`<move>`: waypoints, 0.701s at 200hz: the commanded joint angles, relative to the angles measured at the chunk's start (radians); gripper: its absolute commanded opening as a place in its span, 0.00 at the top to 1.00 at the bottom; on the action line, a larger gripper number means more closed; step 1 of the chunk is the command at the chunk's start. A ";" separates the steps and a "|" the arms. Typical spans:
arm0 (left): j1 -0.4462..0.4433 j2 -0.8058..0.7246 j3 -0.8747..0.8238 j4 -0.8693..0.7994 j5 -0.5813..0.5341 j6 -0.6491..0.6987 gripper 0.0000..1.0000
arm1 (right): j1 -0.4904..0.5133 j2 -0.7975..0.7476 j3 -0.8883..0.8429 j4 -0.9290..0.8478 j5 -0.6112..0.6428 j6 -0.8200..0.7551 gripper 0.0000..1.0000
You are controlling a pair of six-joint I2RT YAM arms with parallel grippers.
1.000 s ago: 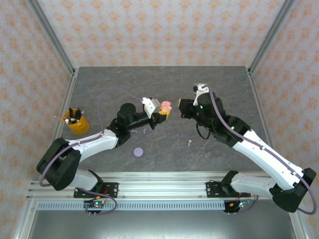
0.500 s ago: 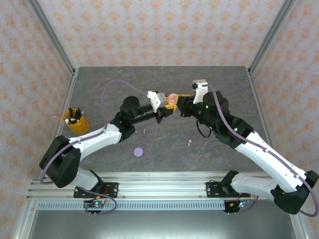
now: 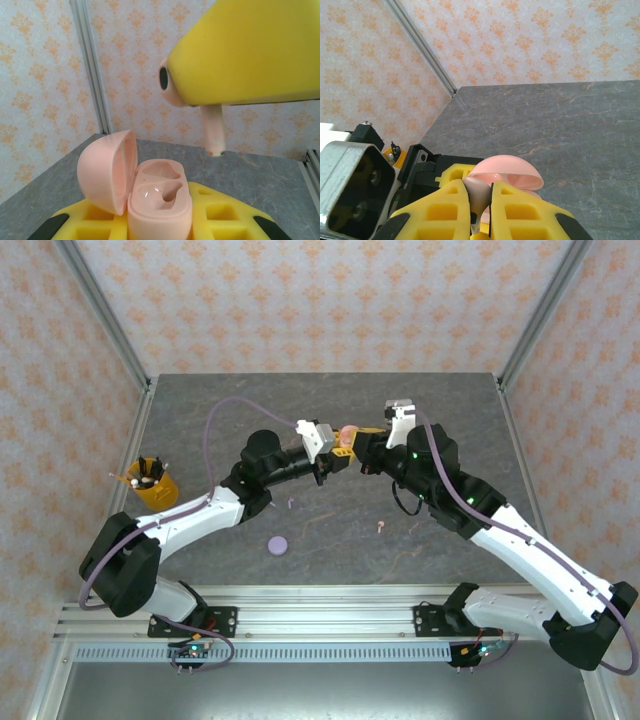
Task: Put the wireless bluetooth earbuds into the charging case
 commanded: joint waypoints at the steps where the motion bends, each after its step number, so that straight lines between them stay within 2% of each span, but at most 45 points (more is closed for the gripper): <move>1: -0.007 -0.016 0.031 0.009 0.023 0.009 1.00 | -0.007 -0.013 -0.008 0.032 0.020 -0.020 0.87; 140: -0.027 -0.020 0.054 -0.008 0.016 0.018 1.00 | -0.048 0.006 -0.028 0.043 -0.021 0.002 0.88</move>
